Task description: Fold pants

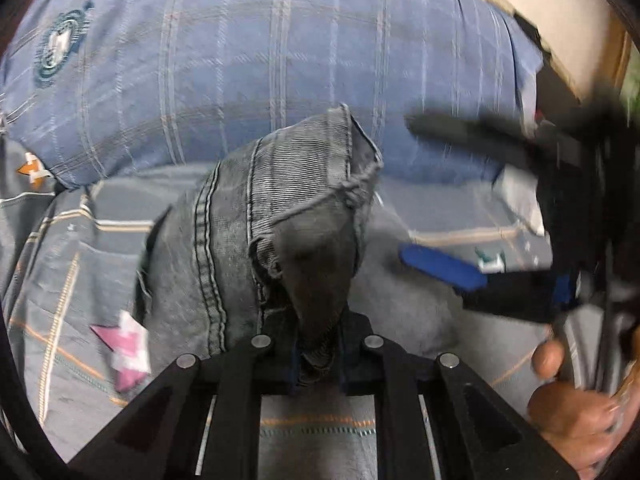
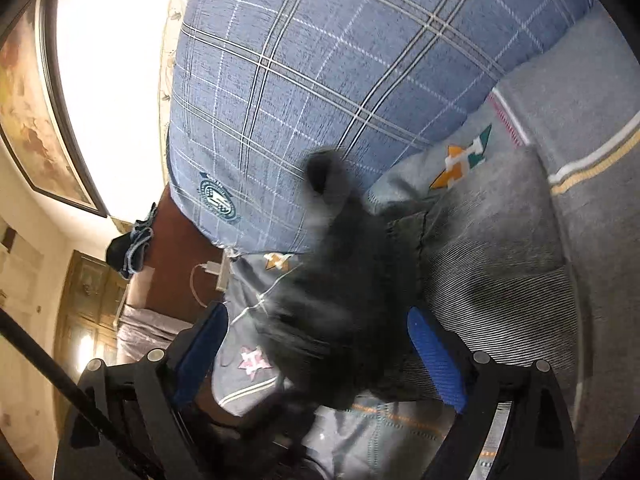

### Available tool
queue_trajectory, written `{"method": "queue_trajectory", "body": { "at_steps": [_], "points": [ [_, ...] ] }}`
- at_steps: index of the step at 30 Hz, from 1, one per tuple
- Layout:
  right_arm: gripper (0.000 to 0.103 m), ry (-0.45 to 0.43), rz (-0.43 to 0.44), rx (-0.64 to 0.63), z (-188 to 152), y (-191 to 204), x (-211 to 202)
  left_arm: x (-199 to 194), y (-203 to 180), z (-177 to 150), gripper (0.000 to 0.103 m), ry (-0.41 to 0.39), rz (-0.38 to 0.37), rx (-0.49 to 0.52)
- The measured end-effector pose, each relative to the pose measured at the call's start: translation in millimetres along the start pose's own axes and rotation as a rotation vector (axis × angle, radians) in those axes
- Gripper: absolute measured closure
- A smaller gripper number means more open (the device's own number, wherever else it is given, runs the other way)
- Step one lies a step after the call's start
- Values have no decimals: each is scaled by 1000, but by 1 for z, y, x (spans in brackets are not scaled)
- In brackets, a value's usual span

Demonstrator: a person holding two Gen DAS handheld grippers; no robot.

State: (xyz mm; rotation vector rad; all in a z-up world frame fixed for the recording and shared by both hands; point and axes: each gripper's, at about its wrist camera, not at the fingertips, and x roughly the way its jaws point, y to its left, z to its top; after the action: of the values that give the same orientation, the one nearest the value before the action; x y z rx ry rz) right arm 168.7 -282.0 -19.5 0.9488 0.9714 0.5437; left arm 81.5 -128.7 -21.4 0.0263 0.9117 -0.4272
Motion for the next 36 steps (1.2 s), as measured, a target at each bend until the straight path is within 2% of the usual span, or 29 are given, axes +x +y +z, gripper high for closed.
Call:
{"method": "queue_trajectory", "body": {
  "at_steps": [4,5,6,7,8,9,10,11,15,17,18,19,21,23,25,26,28,30,32,34,36],
  "points": [
    [8,24,-124,30,0,-14,11,4,-14,-9,90,-4,31,67],
    [15,21,-145,34,0,-18,13,3,-16,-9,90,-6,34,75],
    [23,14,-156,46,0,-23,15,2,-18,-8,90,-9,31,83],
    [51,18,-147,54,1,-25,17,2,-19,-5,91,-12,27,90],
    [74,24,-131,60,1,-26,19,0,-20,-3,93,-13,22,96],
    [75,18,-136,50,2,-25,18,-1,-24,-1,93,-11,25,105],
    [82,1,-147,26,3,-21,14,-1,-26,1,93,-13,24,117],
    [84,-12,-149,13,5,-17,9,-3,-30,3,93,-16,14,130],
    [85,-94,-129,-14,12,-7,-26,-12,-48,17,93,-59,-63,175],
    [85,-106,-165,10,16,-15,-35,-3,-56,20,93,-33,-94,172],
    [85,-100,-209,37,17,-23,-36,9,-60,20,92,3,-105,173],
    [80,-87,-267,84,18,-36,-35,23,-61,20,91,50,-107,179],
    [75,-57,-307,199,15,-65,-31,53,-60,13,90,170,-97,171],
    [64,-61,-285,274,13,-79,-34,57,-52,7,85,200,-135,162],
    [60,-93,-267,282,14,-77,-43,44,-41,5,68,188,-191,155],
    [49,-109,-272,266,15,-72,-47,36,-33,5,63,191,-231,136],
    [35,-134,-287,229,15,-61,-52,18,-14,9,46,181,-281,86],
    [34,-172,-283,192,12,-50,-61,1,9,16,43,152,-300,41],
    [34,-200,-266,142,10,-36,-65,-12,28,19,41,128,-304,18],
    [34,-188,-248,63,7,-16,-65,-11,50,22,40,112,-241,-12],
    [34,-200,-287,-14,2,0,-65,-4,70,20,40,106,-172,-56]
  ]
}}
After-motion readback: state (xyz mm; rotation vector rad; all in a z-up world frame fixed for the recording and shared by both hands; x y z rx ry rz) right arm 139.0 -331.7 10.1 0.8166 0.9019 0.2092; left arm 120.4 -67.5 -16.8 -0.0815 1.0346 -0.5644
